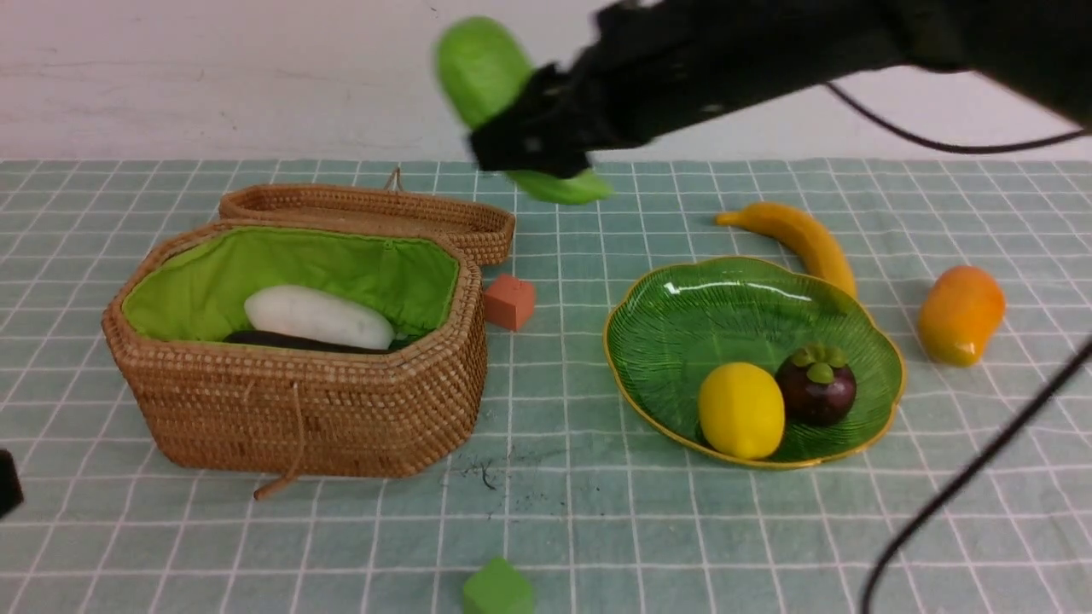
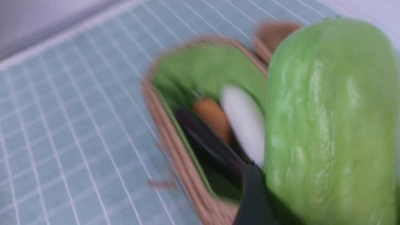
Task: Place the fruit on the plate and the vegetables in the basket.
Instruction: Take a chayote with your right arm and place it on the basket on the left.
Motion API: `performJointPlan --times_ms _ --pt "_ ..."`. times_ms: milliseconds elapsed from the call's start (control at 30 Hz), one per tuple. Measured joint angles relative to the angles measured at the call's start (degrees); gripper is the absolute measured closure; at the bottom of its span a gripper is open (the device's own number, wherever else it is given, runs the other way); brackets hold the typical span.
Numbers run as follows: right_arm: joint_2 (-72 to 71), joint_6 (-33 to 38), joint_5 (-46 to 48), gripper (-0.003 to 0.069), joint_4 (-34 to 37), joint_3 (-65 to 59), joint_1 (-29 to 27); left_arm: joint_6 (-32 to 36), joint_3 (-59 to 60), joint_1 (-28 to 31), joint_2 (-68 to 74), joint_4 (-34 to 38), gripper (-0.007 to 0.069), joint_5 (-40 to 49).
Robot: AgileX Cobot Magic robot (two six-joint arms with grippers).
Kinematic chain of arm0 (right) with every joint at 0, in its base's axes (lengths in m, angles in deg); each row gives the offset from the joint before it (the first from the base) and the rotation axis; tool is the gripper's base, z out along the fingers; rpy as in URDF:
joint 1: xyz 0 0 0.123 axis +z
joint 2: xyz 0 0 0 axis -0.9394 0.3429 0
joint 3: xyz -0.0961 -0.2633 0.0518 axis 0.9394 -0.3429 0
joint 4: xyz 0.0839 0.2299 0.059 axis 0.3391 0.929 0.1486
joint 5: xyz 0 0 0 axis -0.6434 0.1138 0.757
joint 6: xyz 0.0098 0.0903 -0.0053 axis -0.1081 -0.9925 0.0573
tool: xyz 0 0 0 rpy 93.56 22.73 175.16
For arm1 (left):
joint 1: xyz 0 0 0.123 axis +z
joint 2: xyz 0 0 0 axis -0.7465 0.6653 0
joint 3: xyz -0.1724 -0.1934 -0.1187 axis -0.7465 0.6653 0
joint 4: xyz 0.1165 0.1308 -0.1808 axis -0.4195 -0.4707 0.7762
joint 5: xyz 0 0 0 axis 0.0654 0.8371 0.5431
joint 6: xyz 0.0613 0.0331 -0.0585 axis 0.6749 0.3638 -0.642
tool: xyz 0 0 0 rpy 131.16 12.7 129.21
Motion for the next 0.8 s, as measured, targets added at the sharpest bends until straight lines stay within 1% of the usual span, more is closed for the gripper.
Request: performJointPlan --times_ms 33,100,133,167,267,367,400,433,467,500,533,567,633,700,733,767,800 --pt "4.5 1.2 -2.3 0.0213 1.3 4.1 2.6 -5.4 0.0 0.0 0.0 -4.3 0.0582 0.9" --pt "9.5 1.8 -4.2 0.0213 1.9 8.0 5.1 -10.3 0.0 0.0 0.0 -9.0 0.0582 1.9" --pt "10.6 2.1 -4.8 0.0213 2.1 9.4 5.7 -11.2 0.0 0.0 0.0 -9.4 0.0582 2.0" --pt "14.8 3.1 -5.9 0.0213 2.1 12.4 6.9 -13.6 0.0 0.0 0.0 -11.4 0.0582 2.1" --pt "21.0 5.3 -6.6 0.0213 2.1 17.4 8.3 -15.5 0.0 0.0 0.0 -13.2 0.0582 2.2" --pt "23.8 5.6 -6.8 0.0209 1.5 19.8 8.7 -15.9 0.0 0.0 0.0 -13.3 0.0582 2.2" --pt "24.6 5.6 -6.8 0.0188 1.1 20.3 8.7 -15.9 0.0 0.0 0.0 -13.4 0.0582 2.2" --pt "24.9 5.4 -6.8 0.0148 0.7 20.6 8.8 -16.0 0.0 0.0 0.0 -13.5 0.0582 2.2" --pt "24.9 4.6 -6.7 0.0074 0.0 20.6 8.8 -16.1 0.0 0.0 0.0 -13.5 0.0582 2.2" --pt "24.9 4.6 -6.7 0.0064 -0.2 20.6 8.8 -16.1 0.0 0.0 0.0 -13.5 0.0582 2.3" --pt "24.2 2.6 -5.8 0.0009 -2.4 20.7 8.7 -16.1 0.0 0.0 0.0 -13.5 0.0582 2.2" --pt "24.1 2.0 -5.4 0.0001 -2.6 20.7 8.6 -16.1 0.0 0.0 0.0 -13.5 0.0582 2.2" --pt "21.5 -2.7 -0.5 -0.0015 -8.2 20.8 7.7 -16.1 0.0 0.0 0.0 -13.5 0.0582 2.2" --pt "18.1 -8.2 5.2 0.0001 -14.2 20.8 6.2 -16.1 0.0 0.0 0.0 -13.0 0.0582 2.1" --pt "17.7 -8.8 5.2 0.0004 -14.9 20.8 6.1 -16.1 0.0 0.0 0.0 -12.9 0.0582 2.0" --pt "15.6 -11.9 8.4 0.0025 -18.5 20.8 4.9 -16.0 0.0 0.0 0.0 -12.6 0.0582 1.8" --pt "12.8 -16.1 13.5 0.0063 -24.1 21.1 3.0 -16.0 0.0 0.0 0.0 -12.0 0.0582 0.7"
